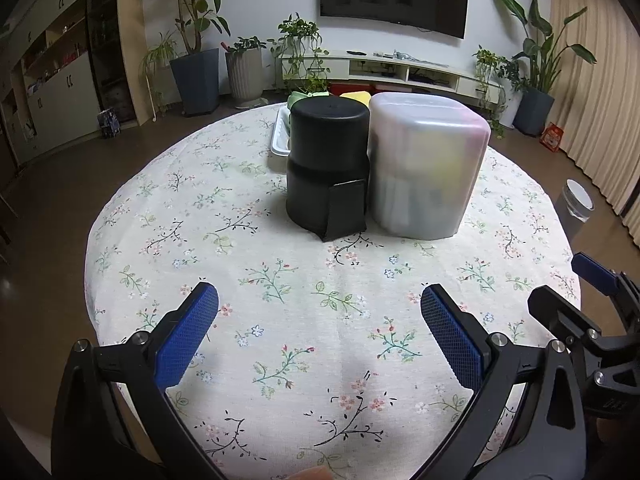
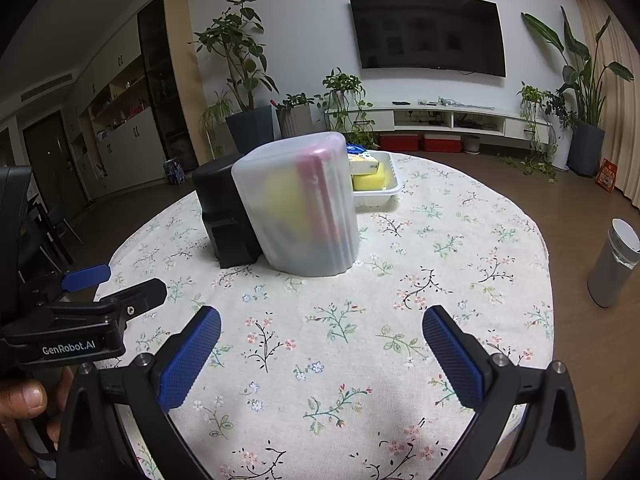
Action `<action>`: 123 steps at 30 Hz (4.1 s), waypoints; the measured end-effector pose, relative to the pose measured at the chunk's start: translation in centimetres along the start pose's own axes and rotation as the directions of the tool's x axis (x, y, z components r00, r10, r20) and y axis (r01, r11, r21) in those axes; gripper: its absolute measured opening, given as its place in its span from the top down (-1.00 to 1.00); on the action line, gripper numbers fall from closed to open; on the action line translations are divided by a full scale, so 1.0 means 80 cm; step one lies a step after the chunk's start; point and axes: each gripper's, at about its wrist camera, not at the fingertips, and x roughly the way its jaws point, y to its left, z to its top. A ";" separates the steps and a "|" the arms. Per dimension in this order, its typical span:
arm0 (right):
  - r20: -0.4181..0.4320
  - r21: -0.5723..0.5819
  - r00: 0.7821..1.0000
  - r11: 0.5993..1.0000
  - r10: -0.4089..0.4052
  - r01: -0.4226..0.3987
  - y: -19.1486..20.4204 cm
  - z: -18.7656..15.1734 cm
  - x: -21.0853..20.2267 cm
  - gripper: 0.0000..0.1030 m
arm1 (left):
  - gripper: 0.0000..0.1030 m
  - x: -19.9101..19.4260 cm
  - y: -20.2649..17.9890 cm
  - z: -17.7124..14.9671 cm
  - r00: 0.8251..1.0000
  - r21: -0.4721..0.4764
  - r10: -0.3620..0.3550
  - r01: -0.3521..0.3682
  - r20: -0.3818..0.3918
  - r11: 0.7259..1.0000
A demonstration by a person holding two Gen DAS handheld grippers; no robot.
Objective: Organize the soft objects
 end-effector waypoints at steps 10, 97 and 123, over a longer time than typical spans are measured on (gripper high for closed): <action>-0.005 0.001 1.000 1.000 -0.002 0.002 0.000 -0.001 0.002 -1.00 | -1.00 0.002 0.001 -0.001 1.000 0.000 -0.006 0.006 -0.006 1.000; -0.052 0.041 0.996 0.997 -0.066 0.068 0.013 0.001 0.005 -1.00 | -1.00 -0.007 0.003 -0.007 0.998 -0.060 0.064 -0.065 -0.004 0.996; -0.061 0.027 0.996 0.998 -0.063 0.065 0.015 -0.001 0.006 -1.00 | -1.00 -0.004 0.009 -0.010 0.998 -0.078 0.058 -0.059 -0.012 0.995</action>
